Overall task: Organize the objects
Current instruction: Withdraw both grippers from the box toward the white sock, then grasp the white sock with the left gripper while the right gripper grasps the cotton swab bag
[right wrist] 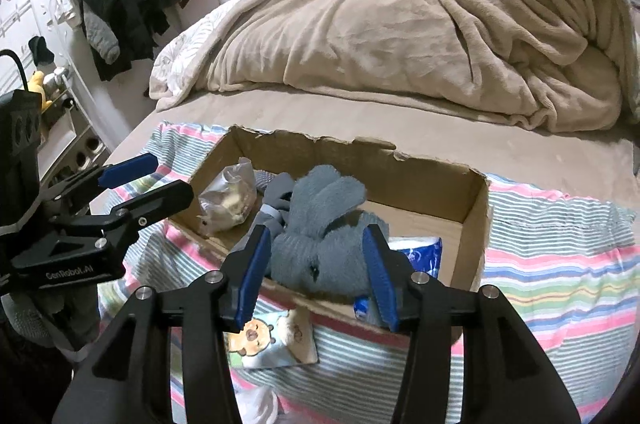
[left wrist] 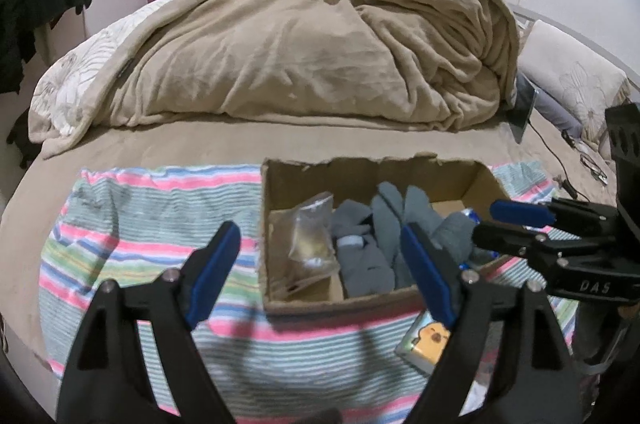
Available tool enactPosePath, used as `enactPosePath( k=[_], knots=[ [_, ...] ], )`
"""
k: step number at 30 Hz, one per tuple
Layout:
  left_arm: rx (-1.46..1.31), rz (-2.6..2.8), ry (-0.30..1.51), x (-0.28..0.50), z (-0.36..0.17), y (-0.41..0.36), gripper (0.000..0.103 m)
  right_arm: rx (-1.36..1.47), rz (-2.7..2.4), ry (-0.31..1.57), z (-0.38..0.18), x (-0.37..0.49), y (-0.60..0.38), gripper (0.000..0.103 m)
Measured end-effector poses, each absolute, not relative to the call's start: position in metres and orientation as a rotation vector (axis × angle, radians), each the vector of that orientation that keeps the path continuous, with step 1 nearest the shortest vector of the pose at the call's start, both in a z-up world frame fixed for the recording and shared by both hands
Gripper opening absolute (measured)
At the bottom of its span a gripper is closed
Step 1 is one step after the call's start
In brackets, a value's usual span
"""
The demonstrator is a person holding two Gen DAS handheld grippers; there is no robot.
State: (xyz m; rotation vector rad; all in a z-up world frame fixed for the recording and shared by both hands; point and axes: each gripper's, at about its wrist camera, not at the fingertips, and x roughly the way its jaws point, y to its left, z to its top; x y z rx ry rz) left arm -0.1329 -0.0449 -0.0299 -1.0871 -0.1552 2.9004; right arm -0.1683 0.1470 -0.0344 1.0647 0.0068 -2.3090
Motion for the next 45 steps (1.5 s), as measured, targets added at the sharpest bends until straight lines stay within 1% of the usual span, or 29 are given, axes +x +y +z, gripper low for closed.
enactPosePath(
  k=[7, 9, 11, 13, 24, 32, 45],
  knots=[
    [-1.105, 2.909, -0.198, -0.113, -0.027, -0.052, 0.083, 1.059, -2.316, 0.01, -0.028, -0.152, 0.152, 0.051],
    [-1.111, 2.905, -0.201, -0.106, -0.026, -0.051, 0.083, 1.053, -2.32, 0.012, -0.025, -0.146, 0.153, 0.053],
    [-1.114, 2.903, -0.201, -0.099, -0.026, -0.05, 0.083, 1.043, -2.322, 0.016, -0.021, -0.139, 0.154, 0.07],
    [-1.112, 2.9, -0.204, -0.09, -0.025, -0.049, 0.083, 1.036, -2.326, 0.02, -0.018, -0.131, 0.155, 0.074],
    [-1.127, 2.863, -0.222, -0.05, -0.03, -0.039, 0.084, 1.085, -2.317, 0.056, -0.027, -0.09, 0.163, 0.074],
    [-1.176, 2.809, -0.231, -0.03, -0.05, -0.026, 0.084, 1.162, -2.294, 0.078, -0.051, -0.064, 0.169, 0.074],
    [-1.285, 2.723, -0.24, -0.007, -0.087, -0.009, 0.084, 1.276, -2.213, 0.162, -0.097, -0.032, 0.164, 0.074]
  ],
)
